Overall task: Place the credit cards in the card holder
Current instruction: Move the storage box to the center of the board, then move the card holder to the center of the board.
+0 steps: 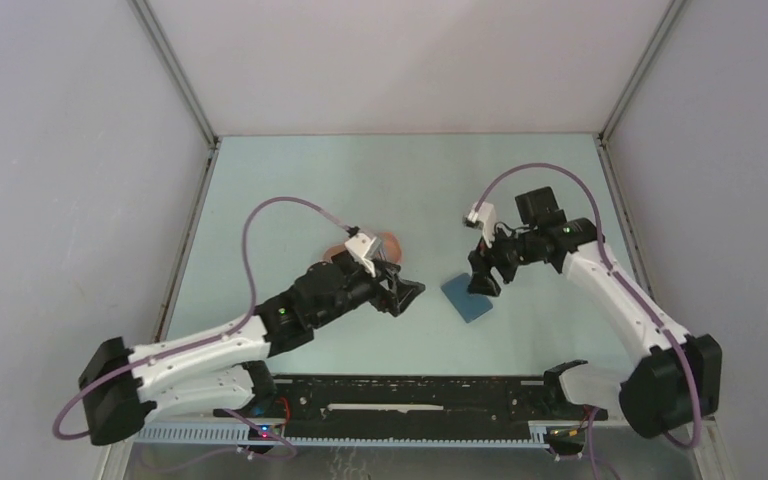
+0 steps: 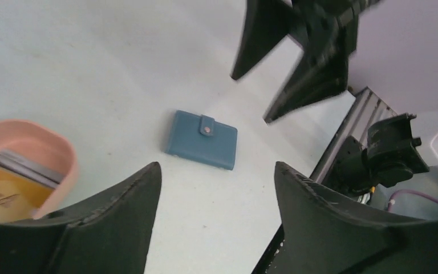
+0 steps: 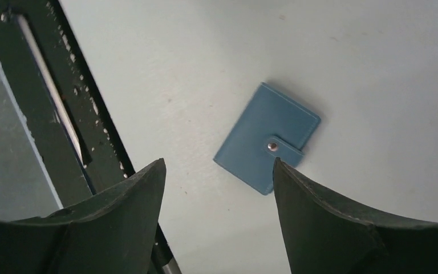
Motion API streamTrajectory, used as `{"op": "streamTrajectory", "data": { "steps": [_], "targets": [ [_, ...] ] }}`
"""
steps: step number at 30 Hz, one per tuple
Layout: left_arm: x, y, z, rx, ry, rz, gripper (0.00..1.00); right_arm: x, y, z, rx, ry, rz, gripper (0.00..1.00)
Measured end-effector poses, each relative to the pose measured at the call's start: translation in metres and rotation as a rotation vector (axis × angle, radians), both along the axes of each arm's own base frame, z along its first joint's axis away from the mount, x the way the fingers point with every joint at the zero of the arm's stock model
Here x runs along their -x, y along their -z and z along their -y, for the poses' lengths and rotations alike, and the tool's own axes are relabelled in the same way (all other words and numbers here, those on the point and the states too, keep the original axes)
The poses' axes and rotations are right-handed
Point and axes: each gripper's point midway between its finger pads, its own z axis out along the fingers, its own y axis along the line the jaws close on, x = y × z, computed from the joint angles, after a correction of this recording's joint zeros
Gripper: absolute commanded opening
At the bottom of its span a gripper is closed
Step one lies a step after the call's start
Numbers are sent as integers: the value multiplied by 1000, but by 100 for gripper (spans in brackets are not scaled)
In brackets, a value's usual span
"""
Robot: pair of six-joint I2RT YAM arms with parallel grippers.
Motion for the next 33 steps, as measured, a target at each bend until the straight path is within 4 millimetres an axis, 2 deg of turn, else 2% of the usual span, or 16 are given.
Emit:
{"op": "streamTrajectory", "data": {
  "steps": [2,5,9,11,15,19,23,27,30,33],
  "targets": [
    [0,-17,-17,10,-38,44,83,16,1,-8,-14,-74,49,74],
    [-2,-25,-44,17,-110,83,83,44,23,-21,9,-216,106,71],
    [-13,1,-83,-19,-238,64,82,73,75,-24,129,-399,140,67],
    [-18,26,-102,-37,-304,18,82,73,90,-26,195,-448,162,65],
    [-30,74,-140,-53,-459,-103,82,58,114,-35,313,-482,213,56],
    [-43,107,-179,-31,-638,-212,81,41,139,-36,443,-480,226,44],
    [-58,128,-215,8,-805,-300,80,21,139,-38,514,-428,258,41],
    [-70,144,-227,-11,-882,-375,72,-6,136,-23,576,-323,295,41],
    [-78,161,-226,-76,-907,-454,68,-31,132,2,612,-200,292,40],
    [-93,164,-221,-103,-913,-484,65,-56,126,34,643,-64,280,41]
  ]
}}
